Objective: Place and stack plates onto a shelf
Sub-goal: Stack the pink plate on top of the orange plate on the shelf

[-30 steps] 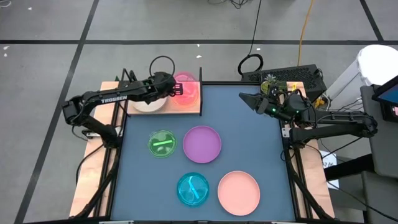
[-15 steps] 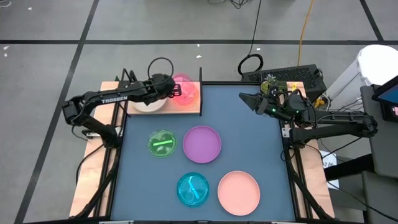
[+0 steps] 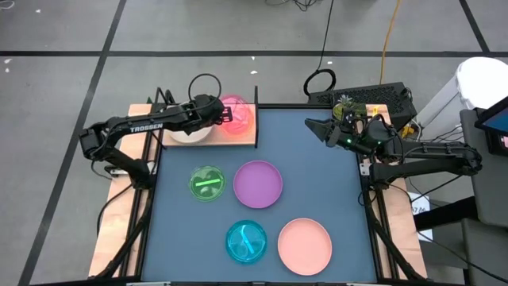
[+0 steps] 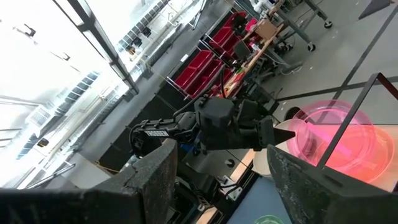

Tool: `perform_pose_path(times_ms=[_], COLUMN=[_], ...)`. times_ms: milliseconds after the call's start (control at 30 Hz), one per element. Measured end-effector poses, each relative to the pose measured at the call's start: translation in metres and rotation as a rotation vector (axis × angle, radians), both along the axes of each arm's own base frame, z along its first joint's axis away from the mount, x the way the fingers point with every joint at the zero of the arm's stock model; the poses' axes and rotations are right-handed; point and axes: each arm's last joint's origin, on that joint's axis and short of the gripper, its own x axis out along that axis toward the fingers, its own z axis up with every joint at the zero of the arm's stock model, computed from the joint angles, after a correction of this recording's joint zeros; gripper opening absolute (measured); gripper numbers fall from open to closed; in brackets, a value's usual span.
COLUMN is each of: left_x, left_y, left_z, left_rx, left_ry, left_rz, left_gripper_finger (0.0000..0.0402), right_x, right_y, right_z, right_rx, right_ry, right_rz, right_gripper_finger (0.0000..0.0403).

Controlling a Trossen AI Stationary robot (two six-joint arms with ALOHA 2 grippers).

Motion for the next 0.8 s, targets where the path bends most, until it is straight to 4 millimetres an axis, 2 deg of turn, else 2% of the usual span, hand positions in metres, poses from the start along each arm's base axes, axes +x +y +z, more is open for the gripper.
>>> perform_pose_path(times_ms=[567,800], left_x=[0.003,0.012], left_y=[0.0,0.004], left_z=[0.002,-0.014], left_rx=[-0.006,-0.049], left_ry=[-0.066,-0.053], left_rz=[0.017,-0.001], left_gripper_finger=[0.0015,0.0015], right_x=[0.0,0.0], right_y=[0.0,0.0], right_z=[-0.001,-0.001], right_rx=[-0.026,-0.034], right_ry=[0.023,0.026], right_rz=[-0.003,-0.004], right_gripper_finger=[0.0228,0.0228])
